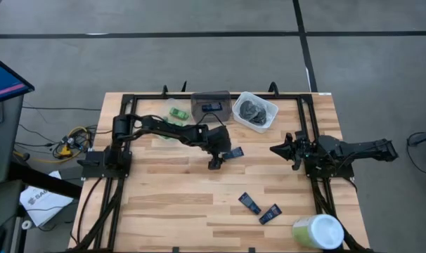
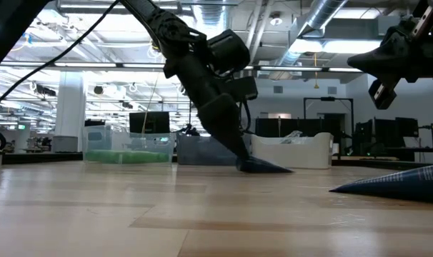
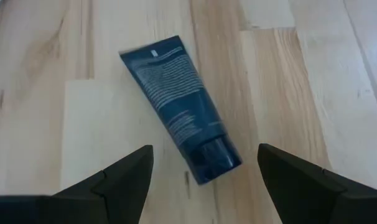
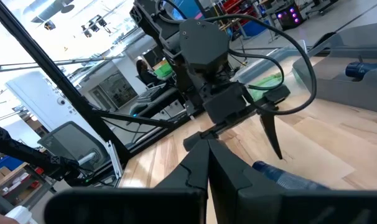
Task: Pick & Place Travel size toiletries
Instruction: Put the blue shave cream into the black bin
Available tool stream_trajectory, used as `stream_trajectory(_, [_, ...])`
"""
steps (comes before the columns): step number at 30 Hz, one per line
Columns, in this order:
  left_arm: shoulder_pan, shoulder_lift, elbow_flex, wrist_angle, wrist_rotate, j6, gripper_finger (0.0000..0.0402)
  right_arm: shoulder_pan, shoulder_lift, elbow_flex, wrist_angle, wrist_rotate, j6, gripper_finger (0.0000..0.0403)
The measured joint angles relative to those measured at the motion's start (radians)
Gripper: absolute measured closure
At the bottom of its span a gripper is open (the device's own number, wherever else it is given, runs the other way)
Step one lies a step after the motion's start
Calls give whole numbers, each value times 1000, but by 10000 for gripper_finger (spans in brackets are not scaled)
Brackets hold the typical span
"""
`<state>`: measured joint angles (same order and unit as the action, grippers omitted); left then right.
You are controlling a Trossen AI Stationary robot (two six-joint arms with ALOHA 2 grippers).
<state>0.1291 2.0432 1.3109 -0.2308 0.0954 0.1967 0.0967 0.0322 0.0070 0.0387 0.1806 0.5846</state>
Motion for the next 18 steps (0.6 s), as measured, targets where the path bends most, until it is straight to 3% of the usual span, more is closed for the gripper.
stream_trajectory(9, [0,0,0,6,-37,-82,120,0,0,0,0,0,0,403])
stream_trajectory(18, [-10,24,0,18,-43,-104,155,0,0,0,0,0,0,403])
